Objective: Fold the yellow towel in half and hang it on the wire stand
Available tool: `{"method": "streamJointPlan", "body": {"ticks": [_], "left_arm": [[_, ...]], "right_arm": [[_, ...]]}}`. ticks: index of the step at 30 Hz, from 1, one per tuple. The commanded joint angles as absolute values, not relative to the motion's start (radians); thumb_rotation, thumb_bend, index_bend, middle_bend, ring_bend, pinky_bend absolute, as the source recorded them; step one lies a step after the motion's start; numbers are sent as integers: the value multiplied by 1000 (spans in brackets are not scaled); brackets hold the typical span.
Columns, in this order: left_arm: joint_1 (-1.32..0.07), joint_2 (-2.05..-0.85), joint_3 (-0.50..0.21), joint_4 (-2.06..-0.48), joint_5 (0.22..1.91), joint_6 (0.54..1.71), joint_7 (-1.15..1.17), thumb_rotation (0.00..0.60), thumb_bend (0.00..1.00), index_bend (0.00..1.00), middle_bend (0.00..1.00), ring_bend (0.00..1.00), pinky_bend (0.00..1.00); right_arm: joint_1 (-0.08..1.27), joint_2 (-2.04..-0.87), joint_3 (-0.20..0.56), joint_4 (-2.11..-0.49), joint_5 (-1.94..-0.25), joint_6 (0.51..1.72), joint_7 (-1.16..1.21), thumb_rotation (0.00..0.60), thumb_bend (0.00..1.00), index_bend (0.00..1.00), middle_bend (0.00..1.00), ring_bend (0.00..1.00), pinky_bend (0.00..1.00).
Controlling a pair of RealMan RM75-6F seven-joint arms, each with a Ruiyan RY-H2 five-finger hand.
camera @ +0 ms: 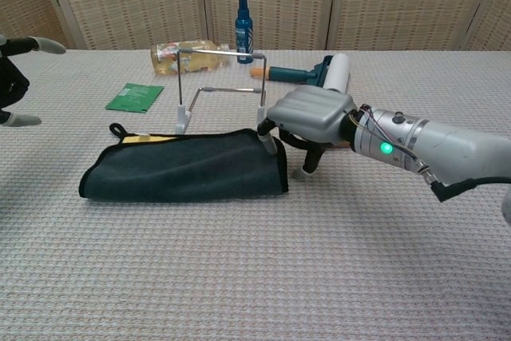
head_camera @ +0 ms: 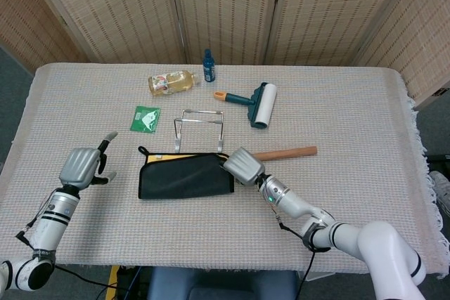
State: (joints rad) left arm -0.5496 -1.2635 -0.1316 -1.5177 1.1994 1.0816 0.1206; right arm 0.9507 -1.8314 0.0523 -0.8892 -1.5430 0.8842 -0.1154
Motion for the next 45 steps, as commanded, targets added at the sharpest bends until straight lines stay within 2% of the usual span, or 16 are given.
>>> {"method": "streamJointPlan", "body": {"ticks": [1,5,13,21,31,40,45], "left_arm": [[-547,-1263,-132,-1517,1196,1080,119,600,283,0,793,723,909],[-543,-1262,-133,-1516,1197,1080,118,600,283,0,793,723,909],[-532,-1257,-132,-1511,1205,1082,107,600,283,0,792,723,908],[-520,-1251,-130,-1509,1216,1088,92,600,283,0,792,723,908],[-491,-1230,-128,-1529,1239,1129,86,600,283,0,793,723,908],[-468,-1233,-108,-1541,1279,1158,96,600,283,0,792,723,907],[-458,-1230,-99,-1544,1300,1167,89,600,283,0,792,723,905]], "right_arm": [[955,-1842,52,-876,-1546,878,-116,600,179,470,844,952,1000],[961,-1860,56,-858,-1548,877,-113,600,228,470,846,952,1000],[968,-1879,61,-843,-1556,887,-108,600,387,470,857,952,1000],[952,-1848,79,-887,-1555,938,-95,600,450,535,866,956,1000],[923,-1686,182,-1131,-1519,1065,-138,600,460,588,879,968,1000],[900,-1527,289,-1417,-1437,1116,-299,600,458,609,892,967,1000],[894,-1480,342,-1530,-1369,1133,-389,600,456,613,893,968,1000]]}}
